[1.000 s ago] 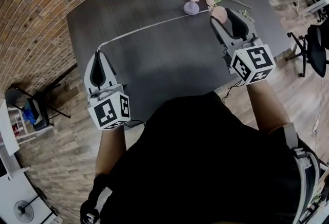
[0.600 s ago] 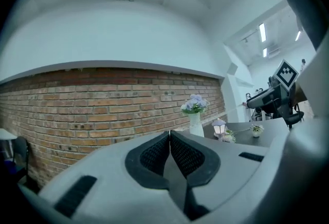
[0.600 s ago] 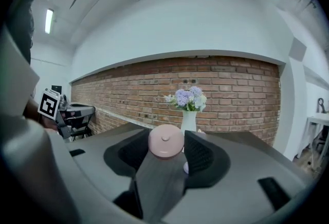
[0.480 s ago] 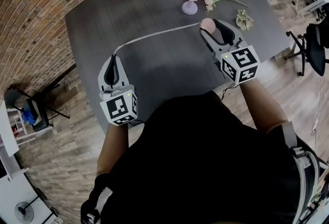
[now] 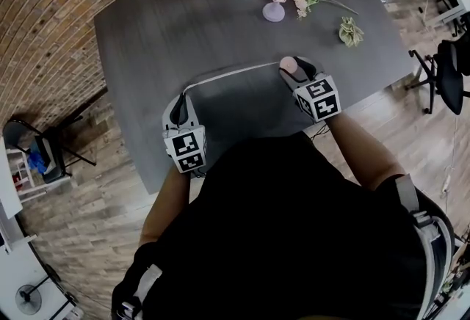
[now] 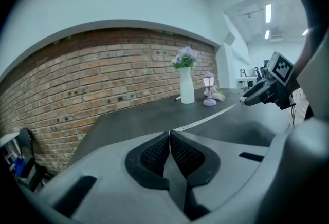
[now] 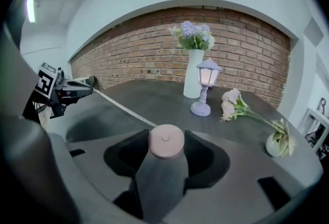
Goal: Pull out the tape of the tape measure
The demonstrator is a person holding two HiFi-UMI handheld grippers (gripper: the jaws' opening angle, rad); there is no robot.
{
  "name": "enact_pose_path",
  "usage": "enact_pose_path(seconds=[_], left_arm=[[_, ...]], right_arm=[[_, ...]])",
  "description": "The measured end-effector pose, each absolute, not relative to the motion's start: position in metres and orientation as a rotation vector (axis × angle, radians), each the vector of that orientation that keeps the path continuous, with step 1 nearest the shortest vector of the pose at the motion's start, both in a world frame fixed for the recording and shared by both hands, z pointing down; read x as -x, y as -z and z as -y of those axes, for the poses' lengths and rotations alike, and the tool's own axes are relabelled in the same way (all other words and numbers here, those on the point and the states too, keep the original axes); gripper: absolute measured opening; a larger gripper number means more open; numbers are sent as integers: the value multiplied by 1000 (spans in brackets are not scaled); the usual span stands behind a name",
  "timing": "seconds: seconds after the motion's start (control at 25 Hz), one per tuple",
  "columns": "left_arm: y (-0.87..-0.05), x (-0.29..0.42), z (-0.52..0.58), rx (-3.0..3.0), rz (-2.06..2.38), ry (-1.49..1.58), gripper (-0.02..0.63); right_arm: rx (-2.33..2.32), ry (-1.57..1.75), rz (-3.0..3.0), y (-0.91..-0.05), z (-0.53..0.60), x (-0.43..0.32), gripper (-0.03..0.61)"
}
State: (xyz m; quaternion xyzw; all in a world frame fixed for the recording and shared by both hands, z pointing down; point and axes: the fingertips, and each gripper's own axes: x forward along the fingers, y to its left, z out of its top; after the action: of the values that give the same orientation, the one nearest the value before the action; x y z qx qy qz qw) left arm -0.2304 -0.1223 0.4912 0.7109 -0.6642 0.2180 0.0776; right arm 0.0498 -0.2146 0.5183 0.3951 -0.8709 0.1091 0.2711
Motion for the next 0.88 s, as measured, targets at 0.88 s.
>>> enact_pose_path(seconds=[0.88], left_arm=[[-506,246,123,-2024,2018,-677,15]], right_arm=[[-1099,-440,2433,-531,225,-53,280]])
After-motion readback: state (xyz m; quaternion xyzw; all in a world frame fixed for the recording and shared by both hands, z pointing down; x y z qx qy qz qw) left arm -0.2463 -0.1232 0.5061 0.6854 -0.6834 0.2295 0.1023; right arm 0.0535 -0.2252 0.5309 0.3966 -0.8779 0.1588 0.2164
